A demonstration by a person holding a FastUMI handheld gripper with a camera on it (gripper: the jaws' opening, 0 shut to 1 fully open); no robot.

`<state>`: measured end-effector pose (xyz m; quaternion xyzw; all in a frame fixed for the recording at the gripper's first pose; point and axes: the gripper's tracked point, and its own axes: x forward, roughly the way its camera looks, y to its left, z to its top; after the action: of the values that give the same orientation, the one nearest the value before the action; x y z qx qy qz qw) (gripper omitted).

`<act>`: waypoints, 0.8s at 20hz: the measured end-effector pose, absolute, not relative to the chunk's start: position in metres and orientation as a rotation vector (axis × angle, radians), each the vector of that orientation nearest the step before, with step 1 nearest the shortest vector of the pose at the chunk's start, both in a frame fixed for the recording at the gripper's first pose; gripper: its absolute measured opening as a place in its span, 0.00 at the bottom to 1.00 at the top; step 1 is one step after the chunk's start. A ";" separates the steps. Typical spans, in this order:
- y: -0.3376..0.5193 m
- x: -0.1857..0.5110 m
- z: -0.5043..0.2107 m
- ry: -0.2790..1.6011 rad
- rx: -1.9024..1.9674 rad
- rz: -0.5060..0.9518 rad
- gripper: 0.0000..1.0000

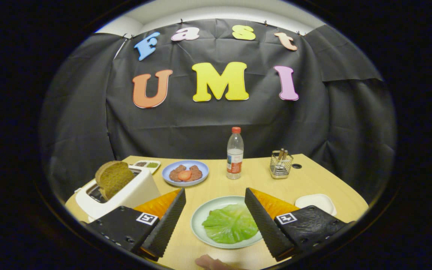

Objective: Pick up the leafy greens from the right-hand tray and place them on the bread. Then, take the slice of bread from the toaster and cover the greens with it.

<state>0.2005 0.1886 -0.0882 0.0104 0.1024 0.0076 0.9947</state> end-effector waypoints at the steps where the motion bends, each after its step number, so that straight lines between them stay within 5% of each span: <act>1: 0.199 0.196 -0.081 0.196 0.029 0.027 0.97; 16: 0.347 0.199 -0.055 0.190 -0.023 0.141 0.96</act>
<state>0.1985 0.3467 -0.0546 -0.0116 0.0946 0.0701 0.9930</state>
